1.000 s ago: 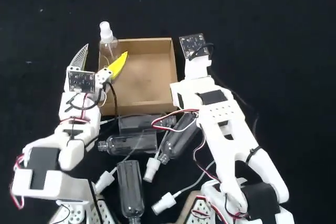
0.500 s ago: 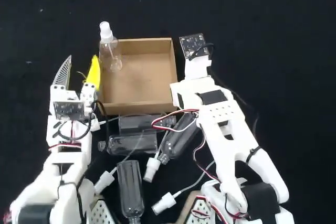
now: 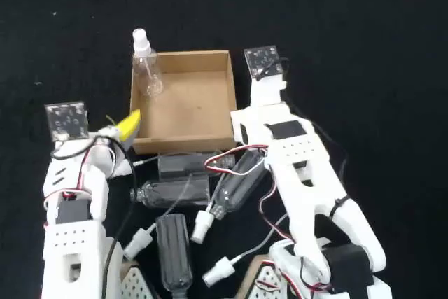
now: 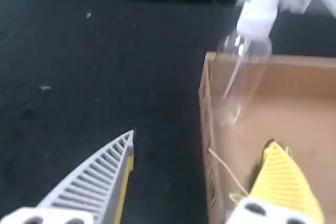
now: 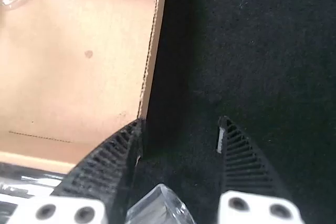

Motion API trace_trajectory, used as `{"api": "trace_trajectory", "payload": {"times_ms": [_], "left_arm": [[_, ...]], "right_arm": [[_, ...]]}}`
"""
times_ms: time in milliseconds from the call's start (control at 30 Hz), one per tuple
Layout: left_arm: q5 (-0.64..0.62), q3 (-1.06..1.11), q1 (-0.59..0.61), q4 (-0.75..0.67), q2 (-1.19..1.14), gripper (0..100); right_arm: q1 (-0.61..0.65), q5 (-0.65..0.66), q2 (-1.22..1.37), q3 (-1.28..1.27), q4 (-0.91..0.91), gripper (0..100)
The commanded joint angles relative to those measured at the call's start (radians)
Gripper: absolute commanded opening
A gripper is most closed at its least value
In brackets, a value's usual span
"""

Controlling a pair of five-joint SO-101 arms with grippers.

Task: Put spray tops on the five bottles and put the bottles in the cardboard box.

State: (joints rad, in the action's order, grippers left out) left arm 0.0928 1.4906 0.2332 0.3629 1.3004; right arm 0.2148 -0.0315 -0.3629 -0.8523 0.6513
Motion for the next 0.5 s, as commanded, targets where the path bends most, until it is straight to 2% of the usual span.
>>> {"api": "trace_trajectory", "payload": {"times_ms": [0, 233, 467], "left_arm": [[0.103, -0.073, -0.008, 0.233, 0.150, 28], [0.264, -0.263, -0.027, 0.565, 0.210, 27], [0.413, -0.607, -0.107, 0.918, -0.049, 28]], "right_arm": [[-0.020, -0.005, -0.048, 0.001, -0.028, 19.8], [-0.020, -0.005, -0.048, -0.007, -0.028, 19.8], [-0.103, -0.005, -0.050, 0.015, -0.021, 19.8]]}}
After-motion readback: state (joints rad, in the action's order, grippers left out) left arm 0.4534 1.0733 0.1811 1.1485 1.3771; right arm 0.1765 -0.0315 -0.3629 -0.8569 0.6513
